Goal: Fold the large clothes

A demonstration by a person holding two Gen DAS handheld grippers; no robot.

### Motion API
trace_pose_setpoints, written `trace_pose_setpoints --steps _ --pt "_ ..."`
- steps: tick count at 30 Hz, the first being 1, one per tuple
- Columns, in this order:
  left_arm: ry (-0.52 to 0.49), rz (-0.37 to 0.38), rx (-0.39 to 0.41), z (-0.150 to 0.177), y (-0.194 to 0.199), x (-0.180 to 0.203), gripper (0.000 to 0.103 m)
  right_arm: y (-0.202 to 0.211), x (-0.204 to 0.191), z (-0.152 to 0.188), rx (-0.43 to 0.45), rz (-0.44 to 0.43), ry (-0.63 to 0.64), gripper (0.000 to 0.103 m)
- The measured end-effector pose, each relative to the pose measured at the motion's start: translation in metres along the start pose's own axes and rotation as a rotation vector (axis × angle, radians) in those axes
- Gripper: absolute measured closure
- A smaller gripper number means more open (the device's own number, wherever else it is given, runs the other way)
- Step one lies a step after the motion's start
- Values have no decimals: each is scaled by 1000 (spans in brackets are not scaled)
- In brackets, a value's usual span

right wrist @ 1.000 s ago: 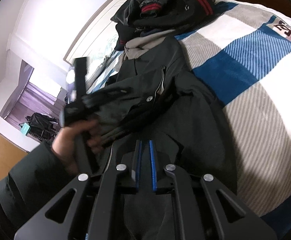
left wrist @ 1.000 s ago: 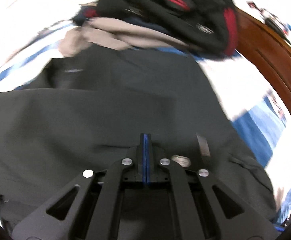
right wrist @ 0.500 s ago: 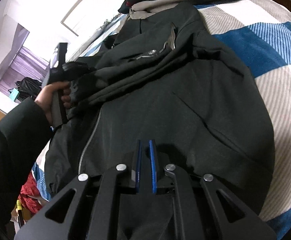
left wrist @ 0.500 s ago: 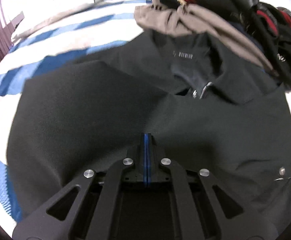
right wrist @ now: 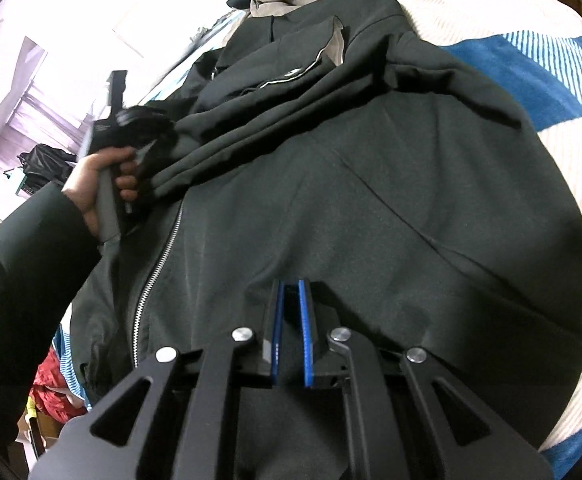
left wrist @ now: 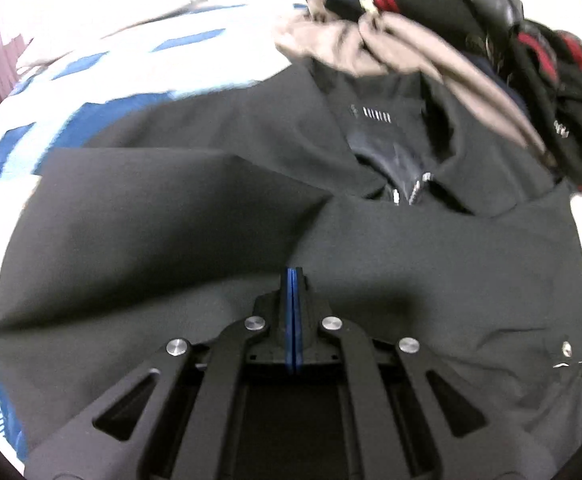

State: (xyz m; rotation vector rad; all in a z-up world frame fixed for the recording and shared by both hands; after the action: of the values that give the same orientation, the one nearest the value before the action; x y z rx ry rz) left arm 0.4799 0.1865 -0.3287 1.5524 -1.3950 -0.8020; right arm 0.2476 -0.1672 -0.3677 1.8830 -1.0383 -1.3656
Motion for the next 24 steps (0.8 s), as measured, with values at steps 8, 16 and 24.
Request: trace_pose_setpoints --steps 8,16,24 --pt "127 -52 91 -11 38 -69 101 -2 -1 0 2 6 9 93" --pt "189 -85 38 -19 5 -92 101 -5 -2 1 -5 21 13 93" --pt "224 -52 -61 -17 -33 -102 100 -7 -1 2 -13 19 14 93"
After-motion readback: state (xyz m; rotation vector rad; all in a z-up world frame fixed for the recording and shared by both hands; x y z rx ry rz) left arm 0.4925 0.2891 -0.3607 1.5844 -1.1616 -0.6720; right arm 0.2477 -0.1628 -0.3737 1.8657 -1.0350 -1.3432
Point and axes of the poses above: each gripper's, at about its wrist camera, not at the fingertips, and y roughly against the way its jaws point, x to its right, z to its underside, the point moved 9 cm from there along -y, roughly the way its jaws point, and after that the axes turned 8 degrees about -x, right-handed, at the moved point
